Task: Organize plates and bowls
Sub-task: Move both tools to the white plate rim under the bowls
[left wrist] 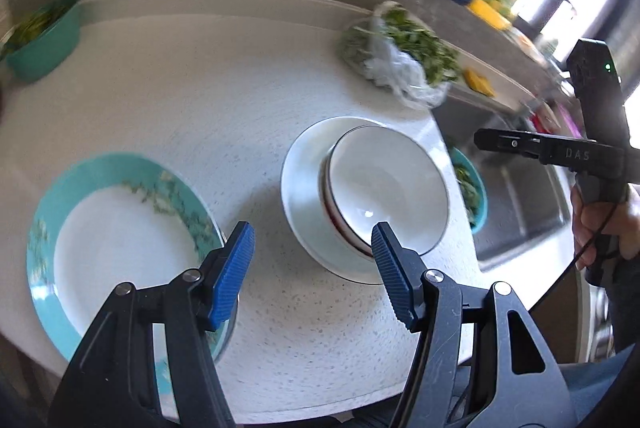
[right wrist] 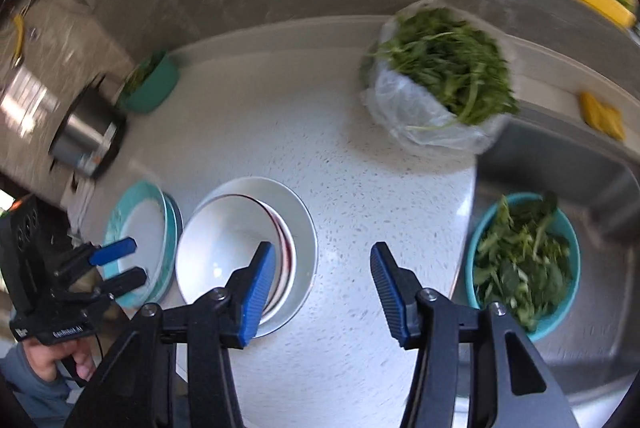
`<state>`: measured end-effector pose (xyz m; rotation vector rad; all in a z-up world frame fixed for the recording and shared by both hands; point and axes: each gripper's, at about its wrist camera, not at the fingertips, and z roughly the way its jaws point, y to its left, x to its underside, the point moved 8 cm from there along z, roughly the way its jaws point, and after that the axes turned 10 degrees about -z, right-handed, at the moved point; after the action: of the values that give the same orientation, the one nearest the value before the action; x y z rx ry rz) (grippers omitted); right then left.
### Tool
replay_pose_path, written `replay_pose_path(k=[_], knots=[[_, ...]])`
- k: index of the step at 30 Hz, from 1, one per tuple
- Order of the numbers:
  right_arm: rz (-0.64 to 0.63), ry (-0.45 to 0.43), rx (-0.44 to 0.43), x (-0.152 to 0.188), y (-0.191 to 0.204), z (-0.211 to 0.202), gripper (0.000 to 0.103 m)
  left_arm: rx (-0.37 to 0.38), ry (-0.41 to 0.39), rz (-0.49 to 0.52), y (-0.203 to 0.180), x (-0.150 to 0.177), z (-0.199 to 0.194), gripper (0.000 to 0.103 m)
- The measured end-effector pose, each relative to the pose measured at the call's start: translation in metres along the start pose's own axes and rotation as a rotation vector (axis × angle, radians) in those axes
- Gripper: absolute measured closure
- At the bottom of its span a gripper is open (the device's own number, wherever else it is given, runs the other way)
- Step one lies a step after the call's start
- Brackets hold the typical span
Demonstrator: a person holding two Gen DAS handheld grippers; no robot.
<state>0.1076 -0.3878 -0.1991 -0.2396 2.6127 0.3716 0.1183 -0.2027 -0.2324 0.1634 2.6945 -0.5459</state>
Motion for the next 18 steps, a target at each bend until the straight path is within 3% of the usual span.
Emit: replay_pose_path(k=[6, 10, 14, 18], knots=[[-0.17, 0.09, -0.142, -0.004, -0.012, 0.036, 0.049, -0.168, -0.055, -0.232, -0.003, 0.033, 0.004, 0.044], [-0.263, 0.117, -0.219, -0.009, -0.008, 0.041, 0.049, -0.245, -0.065, -0.283, -0.015, 0.054, 0.007, 0.044], [-0.33, 0.15, -0.238, -0.008, 0.0, 0.052, 0.049, -0.288, -0.085, -0.367, -0.016, 0.069, 0.013, 0.044], [-0.38, 0.168, -0.259, -0.008, 0.007, 0.06, 0.049, -0.28, -0.079, -0.434, -0.014, 0.08, 0.022, 0.044]])
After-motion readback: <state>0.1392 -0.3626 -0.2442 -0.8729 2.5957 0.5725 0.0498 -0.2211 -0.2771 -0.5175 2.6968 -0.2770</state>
